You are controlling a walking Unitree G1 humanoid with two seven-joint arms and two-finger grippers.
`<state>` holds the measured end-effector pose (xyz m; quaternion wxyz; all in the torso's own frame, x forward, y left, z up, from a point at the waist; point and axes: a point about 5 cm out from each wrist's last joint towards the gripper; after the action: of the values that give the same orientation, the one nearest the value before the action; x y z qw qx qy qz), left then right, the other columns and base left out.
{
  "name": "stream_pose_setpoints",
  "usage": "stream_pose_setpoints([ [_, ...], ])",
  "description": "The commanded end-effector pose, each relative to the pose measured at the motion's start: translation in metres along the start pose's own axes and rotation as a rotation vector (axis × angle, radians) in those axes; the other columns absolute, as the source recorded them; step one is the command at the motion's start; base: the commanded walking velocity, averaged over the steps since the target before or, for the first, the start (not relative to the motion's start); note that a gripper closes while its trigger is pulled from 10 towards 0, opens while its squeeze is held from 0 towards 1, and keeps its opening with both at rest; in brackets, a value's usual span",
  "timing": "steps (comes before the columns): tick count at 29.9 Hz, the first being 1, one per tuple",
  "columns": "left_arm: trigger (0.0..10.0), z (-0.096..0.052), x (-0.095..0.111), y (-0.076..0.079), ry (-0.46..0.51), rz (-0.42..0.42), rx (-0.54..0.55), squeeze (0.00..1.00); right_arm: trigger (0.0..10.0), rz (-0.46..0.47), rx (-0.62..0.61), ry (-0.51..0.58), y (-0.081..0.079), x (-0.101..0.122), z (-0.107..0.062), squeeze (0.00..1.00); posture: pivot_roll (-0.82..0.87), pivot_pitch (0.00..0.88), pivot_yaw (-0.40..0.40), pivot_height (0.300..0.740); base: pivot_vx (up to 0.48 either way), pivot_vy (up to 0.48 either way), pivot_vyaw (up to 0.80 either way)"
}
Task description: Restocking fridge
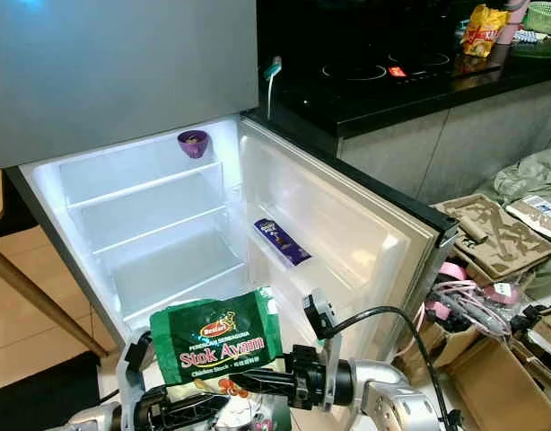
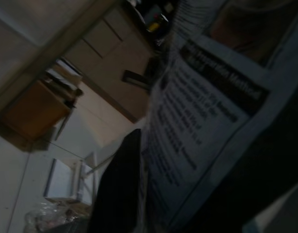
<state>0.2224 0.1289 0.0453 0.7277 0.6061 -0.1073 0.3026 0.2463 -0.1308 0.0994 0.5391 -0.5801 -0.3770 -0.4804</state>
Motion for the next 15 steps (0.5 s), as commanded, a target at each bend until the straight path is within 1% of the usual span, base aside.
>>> stream_pose_setpoints([
  [1,10.0,-0.003,0.005,-0.001,0.039,0.009,0.015,1.0,0.0,0.004,0.029,0.009,-0.004,-0.002,0.005,0.0,-0.11,0.066,0.024,0.74,0.0,0.0,0.0],
  [7,10.0,-0.005,0.002,0.001,0.027,-0.003,0.006,1.0,0.0,0.003,0.024,0.015,-0.004,-0.001,0.004,0.0,-0.11,0.067,0.026,0.74,0.0,0.0,0.0],
  [10,10.0,-0.012,-0.003,0.0,0.018,-0.019,0.015,1.0,0.0,-0.001,0.0,0.035,-0.001,0.001,0.001,0.0,-0.11,0.069,0.027,0.74,0.0,0.0,0.0],
  [11,10.0,-0.012,-0.003,0.0,0.018,-0.019,0.015,1.0,0.0,-0.001,0.0,0.035,-0.001,0.001,0.001,0.0,-0.11,0.069,0.027,0.74,0.0,0.0,0.0],
  [14,10.0,-0.023,-0.015,-0.003,-0.027,-0.057,0.052,1.0,0.0,-0.007,-0.046,0.09,0.005,0.008,-0.004,0.0,-0.11,0.069,0.028,0.74,0.0,0.0,0.0],
  [15,10.0,-0.023,-0.015,-0.003,-0.027,-0.057,0.052,1.0,0.0,-0.007,-0.046,0.09,0.005,0.008,-0.004,0.0,-0.11,0.069,0.028,0.74,0.0,0.0,0.0],
])
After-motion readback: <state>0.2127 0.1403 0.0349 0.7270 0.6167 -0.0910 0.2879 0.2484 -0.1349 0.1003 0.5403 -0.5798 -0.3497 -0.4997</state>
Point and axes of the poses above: a point about 5 cm out from each wrist's last joint towards the gripper, its own z axis pointing out of the wrist towards the gripper, its own x axis along the axis of the wrist's last joint, y = z × x, and after that the axes turned 10 degrees about -z, right-handed
